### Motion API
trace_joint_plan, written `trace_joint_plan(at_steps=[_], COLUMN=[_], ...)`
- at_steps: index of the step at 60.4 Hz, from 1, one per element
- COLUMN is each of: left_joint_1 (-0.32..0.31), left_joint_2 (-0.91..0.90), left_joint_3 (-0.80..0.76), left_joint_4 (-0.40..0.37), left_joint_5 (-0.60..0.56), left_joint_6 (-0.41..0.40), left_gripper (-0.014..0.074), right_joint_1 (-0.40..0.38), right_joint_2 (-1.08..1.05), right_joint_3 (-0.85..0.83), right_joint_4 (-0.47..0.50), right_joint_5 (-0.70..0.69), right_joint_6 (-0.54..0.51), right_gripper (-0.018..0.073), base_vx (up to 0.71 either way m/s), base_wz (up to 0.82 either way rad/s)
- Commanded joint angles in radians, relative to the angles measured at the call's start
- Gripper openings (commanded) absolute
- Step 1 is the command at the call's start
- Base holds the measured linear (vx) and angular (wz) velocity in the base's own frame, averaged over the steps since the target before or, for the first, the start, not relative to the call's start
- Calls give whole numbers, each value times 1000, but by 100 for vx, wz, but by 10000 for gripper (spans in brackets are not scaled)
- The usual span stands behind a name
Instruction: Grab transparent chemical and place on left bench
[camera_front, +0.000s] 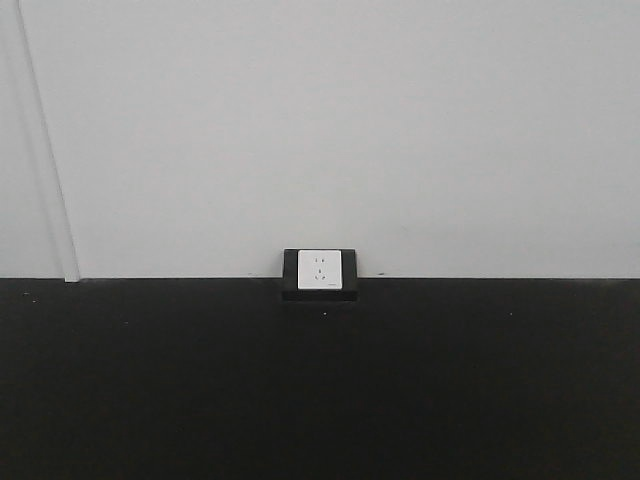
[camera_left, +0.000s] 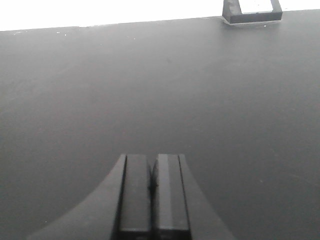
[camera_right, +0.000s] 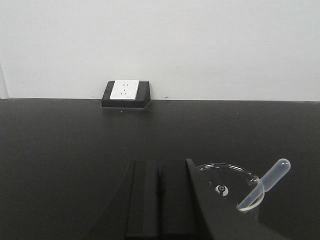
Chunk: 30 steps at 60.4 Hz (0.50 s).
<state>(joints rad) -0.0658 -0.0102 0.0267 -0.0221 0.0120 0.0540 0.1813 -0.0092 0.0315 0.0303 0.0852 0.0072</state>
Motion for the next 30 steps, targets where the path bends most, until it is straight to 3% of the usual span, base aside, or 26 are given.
trace_joint_plan(at_steps=[1, 16, 30], left_joint_1=[-2, -2, -2], left_joint_2=[-19, -19, -19], left_joint_3=[16, 16, 16], left_joint_4=[-1, -1, -1], left_joint_5=[-78, -78, -78], left_joint_6=[-8, -8, -8], left_gripper=[-3, -3, -3], right_joint_1=[-4, -4, -4], right_joint_2=[-12, -12, 121], right_joint_3=[7, -40, -368], right_joint_4=[-3, 21, -30], right_joint_5=[-93, -141, 6], right_joint_6=[1, 2, -62], right_gripper=[-4, -4, -4], base_vx=[0, 0, 0], base_wz=[0, 0, 0])
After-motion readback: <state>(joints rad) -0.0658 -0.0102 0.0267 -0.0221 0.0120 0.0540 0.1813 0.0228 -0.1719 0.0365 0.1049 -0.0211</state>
